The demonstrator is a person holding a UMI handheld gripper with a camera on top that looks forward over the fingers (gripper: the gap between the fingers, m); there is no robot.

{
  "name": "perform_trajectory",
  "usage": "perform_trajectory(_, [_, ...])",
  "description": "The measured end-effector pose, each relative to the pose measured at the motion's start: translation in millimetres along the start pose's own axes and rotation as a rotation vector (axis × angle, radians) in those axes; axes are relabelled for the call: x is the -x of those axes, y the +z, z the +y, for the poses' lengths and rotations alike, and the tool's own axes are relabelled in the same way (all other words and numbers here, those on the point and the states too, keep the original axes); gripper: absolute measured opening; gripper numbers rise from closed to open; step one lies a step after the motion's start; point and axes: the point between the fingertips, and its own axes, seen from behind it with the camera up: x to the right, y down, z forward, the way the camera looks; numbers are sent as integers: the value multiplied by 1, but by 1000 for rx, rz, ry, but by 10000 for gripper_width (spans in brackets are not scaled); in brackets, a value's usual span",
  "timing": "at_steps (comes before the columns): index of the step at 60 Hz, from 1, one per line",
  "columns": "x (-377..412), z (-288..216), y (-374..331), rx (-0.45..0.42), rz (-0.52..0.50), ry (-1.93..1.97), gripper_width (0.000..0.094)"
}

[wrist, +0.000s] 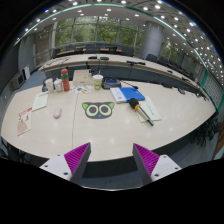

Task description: Arrange mouse

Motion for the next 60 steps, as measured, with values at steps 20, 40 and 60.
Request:
perform_trajectory(20, [52,41,70,58,-24,9,849])
perform_trajectory(40, [234,30,195,-7,-149,65,852])
perform_trajectory(60, [385,-52,313,-183,-233,20,853])
